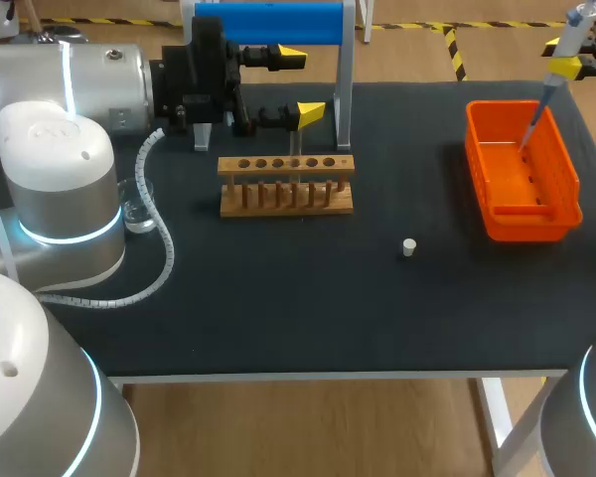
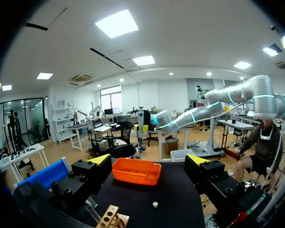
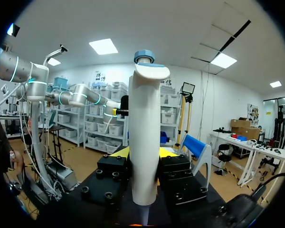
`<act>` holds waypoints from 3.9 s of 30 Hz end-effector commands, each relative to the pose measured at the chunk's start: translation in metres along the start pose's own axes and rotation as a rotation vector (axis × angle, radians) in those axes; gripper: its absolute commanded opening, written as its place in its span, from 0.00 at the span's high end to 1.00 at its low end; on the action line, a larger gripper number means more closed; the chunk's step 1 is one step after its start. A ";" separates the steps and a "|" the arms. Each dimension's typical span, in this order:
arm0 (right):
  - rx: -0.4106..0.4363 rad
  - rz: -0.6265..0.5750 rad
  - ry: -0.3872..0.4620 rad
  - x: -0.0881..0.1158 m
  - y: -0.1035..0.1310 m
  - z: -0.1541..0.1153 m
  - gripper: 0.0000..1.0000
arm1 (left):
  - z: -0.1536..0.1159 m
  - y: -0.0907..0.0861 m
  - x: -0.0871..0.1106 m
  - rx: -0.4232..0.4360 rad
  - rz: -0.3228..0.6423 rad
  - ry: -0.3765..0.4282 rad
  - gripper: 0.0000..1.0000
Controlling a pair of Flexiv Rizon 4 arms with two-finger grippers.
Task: Invert the test tube, pick up the pipette, mount the tip to pipette, aspirate from beaker and dispense into the tube, eject the tip, return the pipette, and cap with the stopper.
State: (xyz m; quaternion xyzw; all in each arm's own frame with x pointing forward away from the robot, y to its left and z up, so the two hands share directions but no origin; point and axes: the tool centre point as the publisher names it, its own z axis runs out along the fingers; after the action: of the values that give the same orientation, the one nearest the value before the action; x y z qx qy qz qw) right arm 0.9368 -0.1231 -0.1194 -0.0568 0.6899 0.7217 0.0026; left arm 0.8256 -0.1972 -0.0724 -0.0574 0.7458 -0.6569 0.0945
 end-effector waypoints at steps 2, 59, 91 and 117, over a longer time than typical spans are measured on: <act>-0.013 0.007 0.029 -0.004 -0.008 -0.011 1.00 | 0.000 0.001 0.000 0.002 0.001 0.001 0.00; 0.003 0.022 0.023 -0.003 -0.016 -0.030 1.00 | 0.150 -0.052 -0.049 -0.049 -0.020 -0.099 0.00; 0.003 0.022 0.023 -0.003 -0.016 -0.030 1.00 | 0.252 -0.069 -0.062 -0.038 0.037 -0.005 0.00; 0.003 0.022 0.023 -0.003 -0.016 -0.030 1.00 | 0.343 -0.077 -0.053 0.052 -0.013 0.013 1.00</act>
State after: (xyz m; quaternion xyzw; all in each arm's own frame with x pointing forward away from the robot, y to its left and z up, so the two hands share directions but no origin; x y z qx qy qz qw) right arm 0.9422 -0.1502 -0.1363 -0.0550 0.6911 0.7205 -0.0112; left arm 0.9470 -0.5113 -0.0260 -0.0553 0.7567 -0.6464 0.0813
